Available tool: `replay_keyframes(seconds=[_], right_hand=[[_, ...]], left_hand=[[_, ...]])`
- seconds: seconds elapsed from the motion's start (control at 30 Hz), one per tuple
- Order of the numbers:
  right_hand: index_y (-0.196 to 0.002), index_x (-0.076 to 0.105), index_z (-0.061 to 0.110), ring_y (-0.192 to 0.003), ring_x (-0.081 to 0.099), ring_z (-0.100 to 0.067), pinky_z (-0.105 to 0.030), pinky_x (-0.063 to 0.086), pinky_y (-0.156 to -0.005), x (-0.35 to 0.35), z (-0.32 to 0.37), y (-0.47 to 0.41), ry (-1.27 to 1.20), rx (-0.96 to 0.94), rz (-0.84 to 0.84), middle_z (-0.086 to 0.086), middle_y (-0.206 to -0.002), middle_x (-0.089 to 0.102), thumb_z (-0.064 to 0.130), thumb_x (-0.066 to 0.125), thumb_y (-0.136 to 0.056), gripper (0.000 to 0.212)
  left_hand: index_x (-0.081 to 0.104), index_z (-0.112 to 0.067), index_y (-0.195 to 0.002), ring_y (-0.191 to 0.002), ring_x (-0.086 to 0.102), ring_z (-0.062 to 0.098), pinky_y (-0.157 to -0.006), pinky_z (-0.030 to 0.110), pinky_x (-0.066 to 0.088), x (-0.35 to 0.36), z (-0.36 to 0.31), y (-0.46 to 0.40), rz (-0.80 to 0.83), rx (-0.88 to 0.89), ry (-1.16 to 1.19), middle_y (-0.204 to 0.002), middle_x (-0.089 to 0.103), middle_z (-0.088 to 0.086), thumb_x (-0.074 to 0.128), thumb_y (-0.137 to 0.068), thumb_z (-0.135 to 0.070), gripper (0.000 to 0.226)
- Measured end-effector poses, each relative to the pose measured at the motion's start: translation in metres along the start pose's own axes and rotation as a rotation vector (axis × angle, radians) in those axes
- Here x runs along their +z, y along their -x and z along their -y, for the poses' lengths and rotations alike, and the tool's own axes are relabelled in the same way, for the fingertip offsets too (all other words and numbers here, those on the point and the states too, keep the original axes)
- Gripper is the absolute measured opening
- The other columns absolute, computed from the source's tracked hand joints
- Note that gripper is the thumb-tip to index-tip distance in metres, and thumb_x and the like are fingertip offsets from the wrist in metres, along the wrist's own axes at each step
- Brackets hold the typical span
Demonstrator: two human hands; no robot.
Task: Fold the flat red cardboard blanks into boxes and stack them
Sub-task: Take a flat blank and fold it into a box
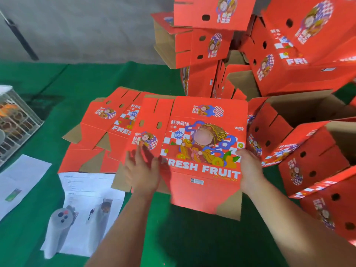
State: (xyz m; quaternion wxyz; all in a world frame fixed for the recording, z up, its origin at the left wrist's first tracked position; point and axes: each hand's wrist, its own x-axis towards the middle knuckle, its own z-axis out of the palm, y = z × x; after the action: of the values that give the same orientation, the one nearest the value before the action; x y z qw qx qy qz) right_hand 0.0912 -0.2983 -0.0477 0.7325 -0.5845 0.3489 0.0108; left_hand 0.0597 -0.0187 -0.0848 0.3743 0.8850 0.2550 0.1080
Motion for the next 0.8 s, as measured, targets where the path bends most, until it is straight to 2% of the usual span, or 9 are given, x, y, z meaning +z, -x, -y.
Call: replay_keyframes(seconds=[0.1, 0.17, 0.23, 0.3, 0.47, 0.6, 0.67, 0.73, 0.8], right_hand=[[-0.107, 0.073, 0.014, -0.089, 0.071, -0.035, -0.055, 0.056, -0.087, -0.016, 0.002, 0.007, -0.035, -0.025, 0.023, -0.014, -0.101, 0.074, 0.019, 0.062, -0.089, 0.022], [-0.107, 0.074, 0.015, -0.086, 0.072, -0.033, -0.048, 0.056, -0.082, -0.024, 0.002, 0.011, -0.05, -0.037, 0.033, -0.012, -0.099, 0.074, 0.021, 0.063, -0.087, 0.024], [-0.096, 0.074, 0.019, -0.079, 0.072, -0.03, -0.04, 0.055, -0.076, -0.034, 0.001, 0.013, -0.056, -0.063, 0.015, -0.011, -0.096, 0.074, 0.022, 0.064, -0.087, 0.015], [-0.091, 0.073, 0.02, -0.08, 0.071, -0.031, -0.041, 0.055, -0.077, -0.046, 0.002, 0.013, -0.06, -0.081, -0.003, -0.014, -0.098, 0.073, 0.026, 0.064, -0.088, 0.011], [-0.124, 0.072, 0.024, -0.106, 0.073, -0.033, -0.056, 0.054, -0.101, -0.079, 0.001, 0.016, -0.03, -0.12, 0.024, -0.007, -0.116, 0.077, 0.062, 0.055, -0.094, 0.051], [-0.13, 0.067, 0.031, -0.11, 0.073, -0.023, -0.042, 0.06, -0.089, -0.093, 0.006, 0.023, -0.015, -0.236, 0.054, 0.001, -0.125, 0.074, 0.064, 0.035, -0.104, 0.053], [-0.124, 0.068, 0.036, -0.111, 0.072, -0.018, -0.034, 0.053, -0.083, -0.096, 0.01, 0.029, -0.008, -0.212, 0.05, 0.007, -0.126, 0.073, 0.066, 0.03, -0.103, 0.052], [-0.135, 0.062, 0.038, -0.121, 0.063, -0.015, -0.038, 0.041, -0.097, -0.097, 0.005, 0.034, 0.017, -0.133, 0.131, 0.012, -0.135, 0.066, 0.076, 0.026, -0.097, 0.065], [-0.15, 0.047, 0.036, -0.12, 0.053, -0.006, -0.044, 0.028, -0.11, -0.093, -0.002, 0.042, 0.037, -0.049, 0.207, 0.023, -0.133, 0.053, 0.081, 0.021, -0.094, 0.077]], left_hand=[[0.04, -0.011, -0.155, -0.148, 0.036, 0.04, -0.122, 0.053, 0.026, -0.015, 0.012, -0.026, 0.123, -0.15, 0.136, -0.159, 0.042, 0.022, 0.056, -0.095, -0.052, 0.074], [0.049, -0.011, -0.142, -0.136, 0.049, 0.042, -0.115, 0.057, 0.035, -0.022, 0.01, -0.029, 0.145, -0.193, 0.229, -0.142, 0.056, 0.022, 0.047, -0.082, -0.058, 0.076], [0.042, -0.014, -0.153, -0.14, 0.045, 0.041, -0.117, 0.058, 0.034, -0.029, 0.008, -0.027, 0.138, -0.251, 0.292, -0.151, 0.049, 0.022, 0.045, -0.077, -0.063, 0.09], [0.051, -0.023, -0.15, -0.14, 0.045, 0.039, -0.117, 0.058, 0.034, -0.032, 0.007, -0.022, 0.145, -0.314, 0.362, -0.152, 0.05, 0.019, 0.043, -0.076, -0.069, 0.087], [0.066, -0.033, -0.134, -0.132, 0.053, 0.028, -0.115, 0.05, 0.04, -0.026, 0.0, -0.007, 0.171, -0.391, 0.68, -0.141, 0.06, 0.006, 0.045, -0.071, -0.079, 0.08], [0.06, -0.03, -0.14, -0.134, 0.056, 0.02, -0.117, 0.046, 0.038, -0.018, -0.014, 0.006, 0.274, -0.292, 0.823, -0.14, 0.064, -0.001, 0.046, -0.078, -0.084, 0.083], [0.061, -0.027, -0.138, -0.133, 0.057, 0.02, -0.116, 0.047, 0.039, -0.015, -0.022, 0.019, 0.304, -0.263, 0.832, -0.138, 0.065, 0.0, 0.041, -0.083, -0.086, 0.084], [0.07, -0.018, -0.125, -0.122, 0.065, 0.024, -0.11, 0.044, 0.045, -0.008, -0.028, 0.037, 0.412, -0.241, 0.827, -0.13, 0.071, 0.006, 0.035, -0.092, -0.084, 0.082], [0.079, -0.016, -0.107, -0.102, 0.074, 0.021, -0.089, 0.031, 0.055, 0.003, -0.037, 0.061, 0.578, -0.213, 0.77, -0.111, 0.078, 0.006, 0.027, -0.1, -0.075, 0.079]])
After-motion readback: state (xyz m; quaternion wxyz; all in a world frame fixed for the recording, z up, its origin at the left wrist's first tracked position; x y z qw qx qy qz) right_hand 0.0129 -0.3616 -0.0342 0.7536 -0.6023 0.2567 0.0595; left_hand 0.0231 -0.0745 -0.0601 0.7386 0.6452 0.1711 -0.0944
